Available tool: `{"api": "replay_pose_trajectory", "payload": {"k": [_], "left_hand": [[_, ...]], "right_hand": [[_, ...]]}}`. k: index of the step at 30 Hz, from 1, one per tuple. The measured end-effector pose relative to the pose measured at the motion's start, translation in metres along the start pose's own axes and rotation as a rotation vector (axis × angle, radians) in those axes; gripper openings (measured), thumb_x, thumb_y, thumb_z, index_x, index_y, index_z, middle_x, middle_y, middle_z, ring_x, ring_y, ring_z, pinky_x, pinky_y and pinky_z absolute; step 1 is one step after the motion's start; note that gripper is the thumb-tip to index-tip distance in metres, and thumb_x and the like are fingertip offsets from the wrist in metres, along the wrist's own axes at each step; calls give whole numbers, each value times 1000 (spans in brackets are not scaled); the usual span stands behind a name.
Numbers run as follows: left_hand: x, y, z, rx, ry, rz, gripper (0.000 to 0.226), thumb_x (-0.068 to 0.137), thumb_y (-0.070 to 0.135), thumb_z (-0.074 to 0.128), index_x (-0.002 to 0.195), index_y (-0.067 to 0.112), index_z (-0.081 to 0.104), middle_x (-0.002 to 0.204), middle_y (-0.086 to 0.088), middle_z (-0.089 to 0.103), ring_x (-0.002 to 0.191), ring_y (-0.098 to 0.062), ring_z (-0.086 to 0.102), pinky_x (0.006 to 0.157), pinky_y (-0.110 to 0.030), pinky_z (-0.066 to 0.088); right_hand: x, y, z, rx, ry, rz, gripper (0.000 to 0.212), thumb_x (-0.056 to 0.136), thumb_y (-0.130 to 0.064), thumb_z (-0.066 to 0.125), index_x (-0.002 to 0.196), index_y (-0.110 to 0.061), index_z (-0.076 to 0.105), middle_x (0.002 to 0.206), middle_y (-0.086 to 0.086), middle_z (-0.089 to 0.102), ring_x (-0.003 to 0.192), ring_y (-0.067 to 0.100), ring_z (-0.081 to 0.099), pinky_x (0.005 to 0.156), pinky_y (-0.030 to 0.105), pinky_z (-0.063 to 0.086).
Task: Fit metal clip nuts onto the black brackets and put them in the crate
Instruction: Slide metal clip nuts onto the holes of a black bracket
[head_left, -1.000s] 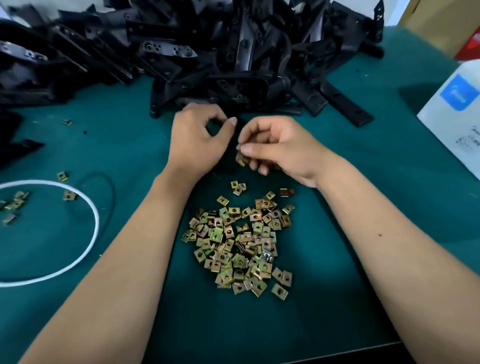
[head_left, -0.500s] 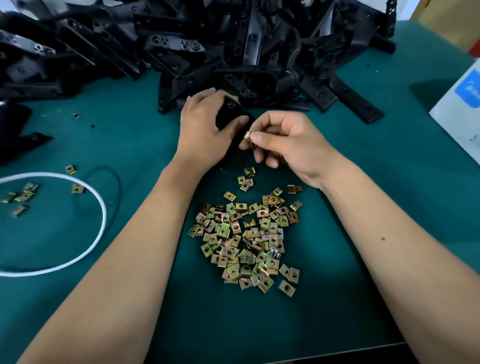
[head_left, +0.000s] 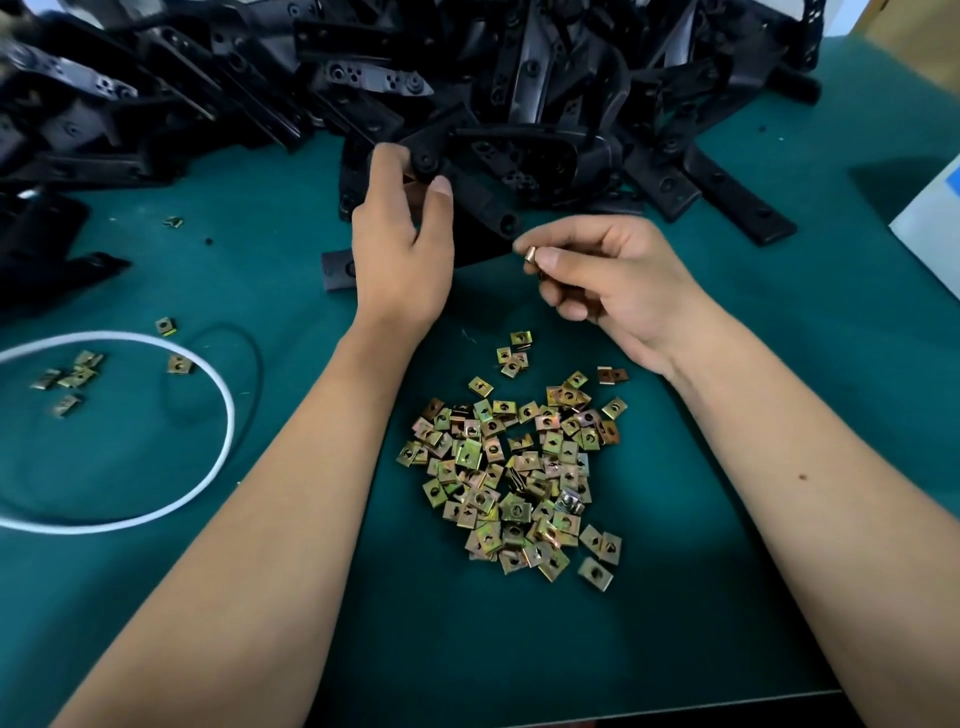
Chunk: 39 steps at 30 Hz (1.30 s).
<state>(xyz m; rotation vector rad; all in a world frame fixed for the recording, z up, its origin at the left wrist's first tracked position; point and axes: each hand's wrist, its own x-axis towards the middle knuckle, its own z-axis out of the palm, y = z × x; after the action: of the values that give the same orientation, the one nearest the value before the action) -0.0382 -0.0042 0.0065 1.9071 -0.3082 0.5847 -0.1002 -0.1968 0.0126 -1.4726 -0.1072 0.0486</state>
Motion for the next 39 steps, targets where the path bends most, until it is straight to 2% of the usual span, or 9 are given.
{"api": "replay_pose_trajectory", "payload": {"k": [6, 10, 14, 18, 22, 28, 31, 36, 39], "left_hand": [[1, -5, -2, -34, -49, -47, 3, 100, 23, 49, 98, 20, 49, 57, 23, 49, 56, -4, 40, 54, -21, 31], [0, -3, -1, -25, -79, -121, 14, 99, 25, 54, 110, 18, 59, 72, 18, 60, 68, -3, 54, 70, -29, 47], [-5, 4, 0, -39, -77, -187, 39, 96, 24, 62, 133, 18, 51, 85, 18, 68, 86, 9, 61, 78, -7, 44], [-8, 8, 0, -90, -110, -256, 53, 92, 32, 73, 136, 18, 49, 91, 12, 70, 91, 5, 65, 84, -11, 48], [-9, 9, 1, -47, -215, -248, 65, 84, 43, 82, 138, 20, 53, 105, 12, 69, 104, 7, 62, 81, -1, 43], [-11, 9, 1, -75, -383, -176, 62, 81, 40, 86, 135, 19, 62, 107, 10, 74, 105, 6, 66, 85, 0, 40], [-12, 10, 0, -78, -347, -124, 64, 80, 35, 87, 136, 17, 62, 108, 9, 74, 108, 5, 66, 88, 1, 38], [-15, 14, 0, -20, -276, 2, 69, 82, 27, 86, 143, 13, 57, 113, 3, 73, 115, -2, 64, 107, -13, 39], [-17, 15, 2, -3, -287, 54, 69, 81, 25, 85, 144, 14, 56, 111, 3, 72, 113, -3, 64, 120, -40, 36]], "right_hand": [[-1, -2, 2, 31, 63, -18, 15, 96, 5, 62, 95, -8, 71, 87, 8, 69, 67, 17, 62, 48, 22, 41], [0, -2, 3, 64, 118, -47, 15, 101, 2, 55, 97, -9, 64, 80, 0, 55, 65, 12, 48, 49, 22, 34], [1, -3, 2, 99, 137, -57, 10, 107, -8, 49, 104, -14, 56, 76, 2, 47, 62, 12, 39, 48, 22, 28], [0, -5, 3, 110, 168, -13, 11, 104, -3, 54, 101, -10, 62, 76, 6, 60, 65, 16, 52, 49, 23, 38], [1, -4, 4, 145, 221, -8, 11, 100, 0, 60, 94, -7, 66, 80, 7, 67, 70, 18, 61, 57, 24, 48], [4, 1, 6, 99, 323, -77, 13, 94, 3, 68, 105, -4, 65, 80, 7, 71, 69, 16, 65, 59, 24, 51], [4, 2, 4, 67, 336, -86, 16, 96, 3, 66, 105, -6, 75, 88, 6, 74, 75, 14, 66, 63, 23, 52], [5, 3, 3, 28, 341, -83, 21, 97, 3, 63, 106, -8, 78, 91, 8, 75, 77, 15, 65, 68, 25, 53], [5, 3, 3, 28, 375, -103, 16, 94, 3, 66, 104, -7, 75, 84, 7, 74, 73, 15, 66, 65, 24, 53]]}}
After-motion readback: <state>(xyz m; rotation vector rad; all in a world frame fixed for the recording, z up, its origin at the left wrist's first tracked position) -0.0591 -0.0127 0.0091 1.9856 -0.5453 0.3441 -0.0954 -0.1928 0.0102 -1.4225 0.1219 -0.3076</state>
